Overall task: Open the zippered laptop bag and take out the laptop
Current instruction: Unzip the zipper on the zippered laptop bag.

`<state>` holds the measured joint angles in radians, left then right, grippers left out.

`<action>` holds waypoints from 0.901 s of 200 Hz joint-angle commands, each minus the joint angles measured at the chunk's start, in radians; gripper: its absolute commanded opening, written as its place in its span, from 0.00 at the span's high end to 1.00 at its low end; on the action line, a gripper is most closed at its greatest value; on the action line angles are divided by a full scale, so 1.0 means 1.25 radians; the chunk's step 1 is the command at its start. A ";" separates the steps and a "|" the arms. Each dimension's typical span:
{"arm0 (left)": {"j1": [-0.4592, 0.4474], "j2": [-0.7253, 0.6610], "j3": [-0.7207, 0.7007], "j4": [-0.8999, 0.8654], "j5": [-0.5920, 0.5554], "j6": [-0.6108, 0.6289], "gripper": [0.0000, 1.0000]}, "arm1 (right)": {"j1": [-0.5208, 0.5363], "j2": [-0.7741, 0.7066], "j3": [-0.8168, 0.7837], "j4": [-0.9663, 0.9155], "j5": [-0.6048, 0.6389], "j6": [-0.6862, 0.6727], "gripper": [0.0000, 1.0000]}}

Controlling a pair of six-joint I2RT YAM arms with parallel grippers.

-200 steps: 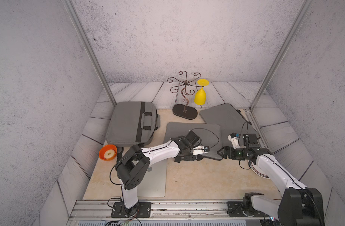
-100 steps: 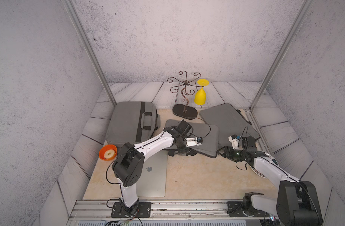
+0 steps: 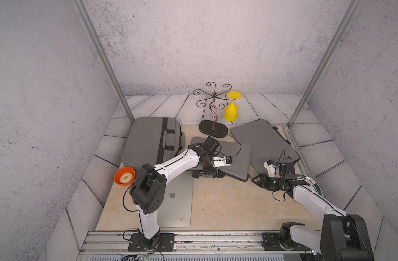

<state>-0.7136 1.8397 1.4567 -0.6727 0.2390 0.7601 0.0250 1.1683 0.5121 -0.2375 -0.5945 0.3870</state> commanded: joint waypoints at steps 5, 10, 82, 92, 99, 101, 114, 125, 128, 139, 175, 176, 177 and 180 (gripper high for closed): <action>0.016 0.000 0.048 -0.002 -0.017 0.011 1.00 | 0.010 0.008 -0.003 0.038 -0.009 -0.013 0.60; 0.016 0.001 0.052 -0.003 -0.019 0.013 1.00 | 0.014 0.016 -0.002 0.049 -0.015 -0.015 0.60; 0.038 0.013 0.101 -0.023 -0.069 0.073 1.00 | 0.077 -0.029 -0.027 0.110 0.043 -0.031 0.62; 0.044 0.015 0.105 -0.023 -0.068 0.082 1.00 | 0.090 -0.035 -0.049 0.138 0.058 -0.030 0.60; 0.048 0.017 0.112 -0.029 -0.065 0.087 1.00 | 0.100 -0.036 -0.061 0.155 0.064 -0.032 0.60; 0.049 0.018 0.115 -0.031 -0.065 0.089 1.00 | 0.102 -0.036 -0.065 0.159 0.065 -0.033 0.60; 0.051 0.024 0.129 -0.046 -0.063 0.100 1.00 | 0.125 -0.035 -0.080 0.186 0.078 -0.047 0.59; 0.051 0.028 0.138 -0.054 -0.062 0.109 1.00 | 0.148 -0.028 -0.086 0.207 0.100 -0.062 0.59; 0.051 0.028 0.137 -0.056 -0.062 0.111 1.00 | 0.153 -0.027 -0.089 0.215 0.106 -0.068 0.59; 0.051 0.028 0.136 -0.056 -0.066 0.115 1.00 | 0.166 -0.017 -0.102 0.261 0.129 -0.076 0.58; 0.051 0.020 0.117 -0.053 -0.085 0.126 1.00 | 0.171 0.027 -0.126 0.426 0.164 -0.090 0.58; 0.051 0.020 0.116 -0.053 -0.086 0.127 1.00 | 0.171 0.029 -0.126 0.431 0.163 -0.092 0.58; 0.051 0.019 0.115 -0.053 -0.086 0.127 1.00 | 0.171 0.031 -0.127 0.433 0.162 -0.093 0.58; 0.051 0.019 0.114 -0.053 -0.088 0.127 1.00 | 0.172 0.039 -0.127 0.448 0.161 -0.096 0.57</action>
<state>-0.6594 1.8690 1.5925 -0.7593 0.1730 0.9020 0.2348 1.1671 0.3626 0.1413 -0.4355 0.3084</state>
